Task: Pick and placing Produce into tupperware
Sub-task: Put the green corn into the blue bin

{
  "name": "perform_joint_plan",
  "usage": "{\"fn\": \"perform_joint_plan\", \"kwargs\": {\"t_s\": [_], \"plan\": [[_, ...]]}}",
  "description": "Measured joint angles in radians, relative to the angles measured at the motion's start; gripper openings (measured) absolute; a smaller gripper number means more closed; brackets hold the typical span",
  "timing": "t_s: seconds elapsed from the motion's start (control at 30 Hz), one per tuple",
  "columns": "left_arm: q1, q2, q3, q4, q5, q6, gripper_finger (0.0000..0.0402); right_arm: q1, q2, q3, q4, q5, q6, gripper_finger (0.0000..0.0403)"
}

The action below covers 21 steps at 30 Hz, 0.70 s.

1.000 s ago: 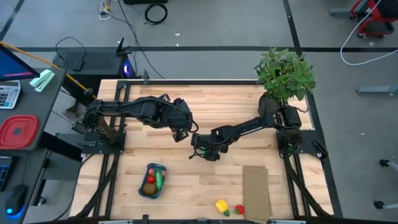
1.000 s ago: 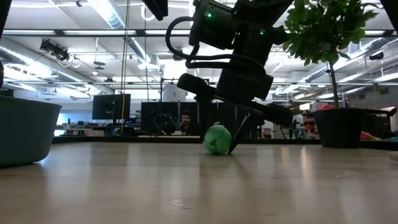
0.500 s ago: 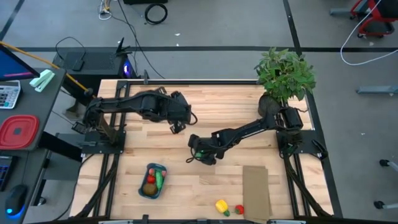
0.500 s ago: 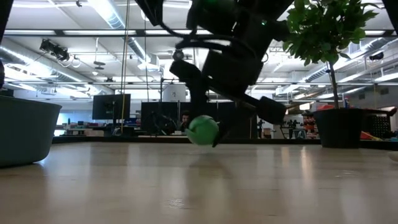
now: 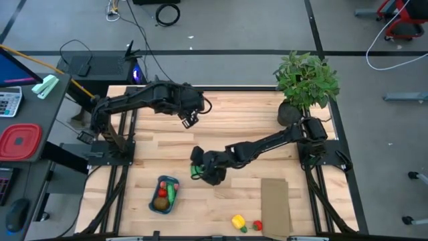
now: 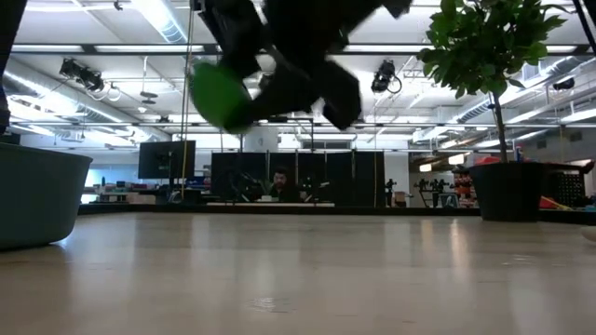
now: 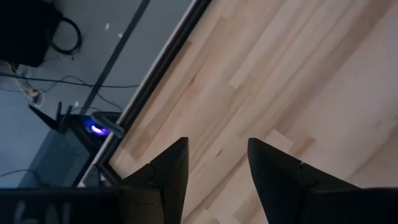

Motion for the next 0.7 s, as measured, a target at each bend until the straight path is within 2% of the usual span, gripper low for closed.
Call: {"fn": "perform_joint_plan", "kwargs": {"t_s": [0.13, 0.37, 0.5, 0.7], "plan": [[0.004, 0.0, 0.0, 0.0, 0.015, 0.023, 0.0172, 0.0, 0.0, 0.067, 0.035, -0.067, 0.112, 0.0215], [0.006, 0.0, 0.0, 0.0, 0.016, 0.035, 0.0172, 0.011, -0.001, 0.119, 0.131, -0.265, 0.333, 0.0218], [0.009, 0.0, 0.0, 0.0, 0.016, 0.04, 0.0172, 0.042, 0.012, 0.097, 0.194, -0.271, 0.375, 0.0217], [0.008, 0.001, 0.0, 0.0, 0.016, 0.04, 0.0172, 0.074, 0.101, 0.095, 0.325, -0.25, 0.408, 0.0217]]}}
